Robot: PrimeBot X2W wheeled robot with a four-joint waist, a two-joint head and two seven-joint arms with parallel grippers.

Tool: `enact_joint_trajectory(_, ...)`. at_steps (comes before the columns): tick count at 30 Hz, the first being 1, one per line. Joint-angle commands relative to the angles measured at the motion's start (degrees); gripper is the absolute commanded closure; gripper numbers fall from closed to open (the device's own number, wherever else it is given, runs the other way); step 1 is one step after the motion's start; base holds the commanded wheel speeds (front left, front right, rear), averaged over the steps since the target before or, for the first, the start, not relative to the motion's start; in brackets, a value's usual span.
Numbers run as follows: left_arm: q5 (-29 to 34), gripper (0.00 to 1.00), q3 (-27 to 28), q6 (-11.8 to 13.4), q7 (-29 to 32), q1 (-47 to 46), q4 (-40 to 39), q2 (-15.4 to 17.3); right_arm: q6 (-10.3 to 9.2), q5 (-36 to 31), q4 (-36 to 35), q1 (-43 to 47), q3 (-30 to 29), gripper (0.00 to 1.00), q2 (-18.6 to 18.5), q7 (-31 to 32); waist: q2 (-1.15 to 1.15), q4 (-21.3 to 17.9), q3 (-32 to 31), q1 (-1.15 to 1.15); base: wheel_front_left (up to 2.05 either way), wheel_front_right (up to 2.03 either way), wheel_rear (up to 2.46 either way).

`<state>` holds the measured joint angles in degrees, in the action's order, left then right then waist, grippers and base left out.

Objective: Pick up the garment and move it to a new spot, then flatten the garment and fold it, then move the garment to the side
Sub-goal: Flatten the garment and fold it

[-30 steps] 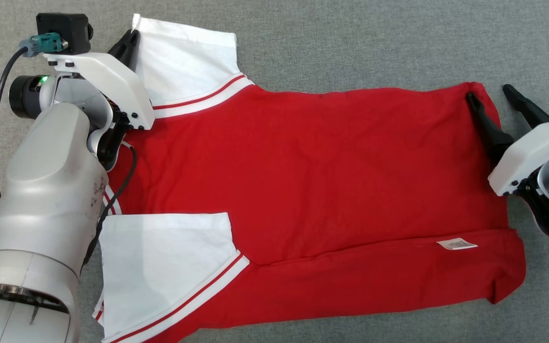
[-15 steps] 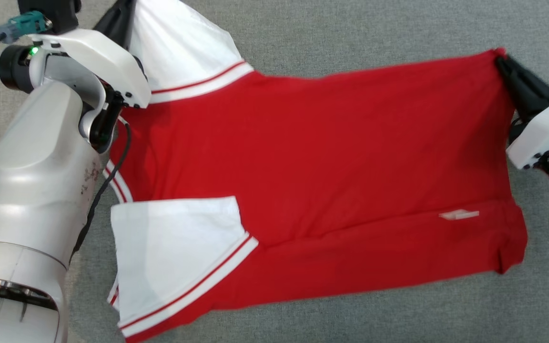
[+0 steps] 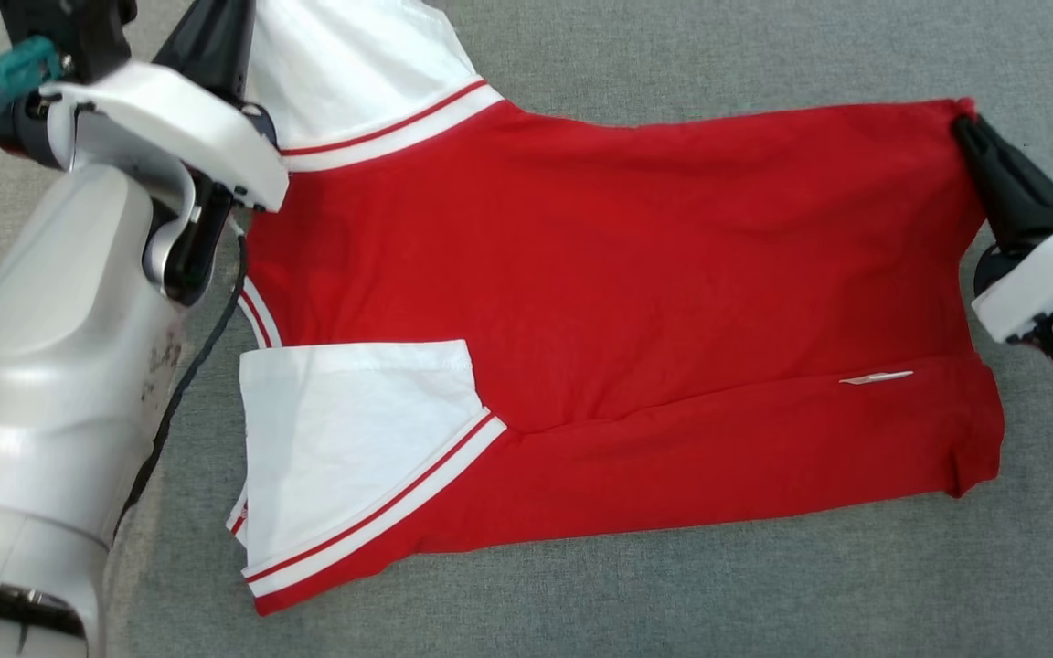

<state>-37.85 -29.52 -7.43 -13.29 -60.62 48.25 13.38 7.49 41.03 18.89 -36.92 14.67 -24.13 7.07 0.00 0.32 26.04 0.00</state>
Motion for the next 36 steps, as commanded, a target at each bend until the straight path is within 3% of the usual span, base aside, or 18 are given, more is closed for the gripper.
enact_joint_trajectory(1,0.02,1.0,0.32,0.08,-0.54,1.11,-1.17,0.76,0.02,0.7,-0.71,1.11,-0.19,1.0,-0.41,0.34,0.0,0.13,-0.28,0.0,0.0,0.0,0.0)
enact_joint_trajectory(8,0.95,1.0,1.54,4.66,-1.49,14.3,-20.02,4.67,0.02,7.6,-6.84,9.35,-2.22,1.0,-1.99,1.28,0.0,1.14,-1.88,0.0,0.0,0.0,0.0)
enact_joint_trajectory(15,0.84,1.0,2.58,13.24,1.08,31.91,-44.39,10.44,0.02,11.76,-10.51,17.48,-5.94,1.0,-2.24,1.66,0.0,2.04,-3.04,0.0,0.0,0.0,0.0)
enact_joint_trajectory(20,-0.38,1.0,2.58,18.48,4.53,43.16,-57.45,13.25,0.02,13.47,-11.66,21.36,-8.19,1.0,-1.12,0.53,0.0,2.38,-3.79,0.0,0.0,0.0,0.0)
enact_joint_trajectory(25,-2.82,1.0,2.33,21.68,7.09,51.1,-64.04,14.11,0.02,14.15,-12.38,24.23,-9.05,1.0,-0.27,-1.16,0.0,2.42,-4.65,0.0,0.0,0.0,0.0)
enact_joint_trajectory(31,-6.41,1.0,2.17,23.07,8.37,56.95,-64.63,13.41,0.02,13.91,-11.54,26.61,-8.5,1.0,0.46,-3.16,0.0,2.31,-5.43,0.0,0.0,0.0,0.0)
enact_joint_trajectory(32,-6.84,1.0,2.15,23.05,8.61,57.52,-64.15,13.5,0.02,13.64,-11.13,26.99,-8.35,0.81,0.52,-3.27,0.0,2.31,-5.49,0.0,0.0,0.0,0.0)
enact_joint_trajectory(33,-7.57,1.0,2.05,22.78,8.81,57.96,-63.63,13.18,0.02,13.27,-10.94,27.18,-8.18,0.53,0.69,-3.83,0.0,2.32,-5.55,0.0,0.0,0.0,0.0)
enact_joint_trajectory(34,-8.13,1.0,1.95,22.55,8.95,58.31,-63.04,12.87,0.02,13.15,-10.93,27.33,-7.97,0.05,0.98,-4.27,0.0,2.33,-5.62,0.0,0.0,0.0,0.0)
enact_joint_trajectory(35,-8.49,0.7,1.94,22.32,8.79,58.57,-62.23,12.71,0.02,12.74,-10.74,27.65,-7.96,0.0,1.18,-4.86,0.0,2.34,-5.69,0.0,0.0,0.0,0.0)
enact_joint_trajectory(36,-8.89,0.0,1.85,22.1,8.64,58.69,-61.28,12.4,0.02,11.88,-10.42,27.98,-8.11,0.0,1.24,-5.74,0.0,2.35,-5.75,0.0,0.0,0.0,0.0)
